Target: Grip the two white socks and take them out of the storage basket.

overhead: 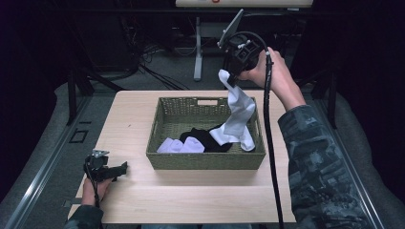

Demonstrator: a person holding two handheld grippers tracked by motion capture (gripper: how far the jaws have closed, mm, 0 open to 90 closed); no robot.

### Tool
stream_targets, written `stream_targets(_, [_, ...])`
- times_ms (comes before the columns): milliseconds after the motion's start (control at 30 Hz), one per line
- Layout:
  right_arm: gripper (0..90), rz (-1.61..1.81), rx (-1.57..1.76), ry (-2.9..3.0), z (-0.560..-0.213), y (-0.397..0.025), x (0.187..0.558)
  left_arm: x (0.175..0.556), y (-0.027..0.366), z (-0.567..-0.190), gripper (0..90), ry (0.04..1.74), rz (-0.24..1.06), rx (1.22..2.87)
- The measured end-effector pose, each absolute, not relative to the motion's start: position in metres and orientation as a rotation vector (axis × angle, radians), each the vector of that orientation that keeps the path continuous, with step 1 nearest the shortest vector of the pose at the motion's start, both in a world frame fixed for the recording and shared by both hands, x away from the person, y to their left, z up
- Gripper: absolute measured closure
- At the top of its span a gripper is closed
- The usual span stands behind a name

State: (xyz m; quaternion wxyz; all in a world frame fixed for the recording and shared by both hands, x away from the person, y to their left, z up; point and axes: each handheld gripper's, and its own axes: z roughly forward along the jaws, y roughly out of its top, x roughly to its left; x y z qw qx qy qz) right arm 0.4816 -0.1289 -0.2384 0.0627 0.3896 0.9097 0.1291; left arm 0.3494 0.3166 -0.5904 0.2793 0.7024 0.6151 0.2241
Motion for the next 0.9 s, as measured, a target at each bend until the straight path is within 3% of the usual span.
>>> stream_targets(533, [85.1,0.406,1.245,2.651,-0.208,-0.174,0.468,0.35,0.317,-0.59,0.5,1.648,0.6,1.885])
stream_targets(900, [85.1,0.412,1.371,2.557,-0.201,-0.236,0.456,0.349,0.317,-0.59,0.5,1.648,0.6,1.885])
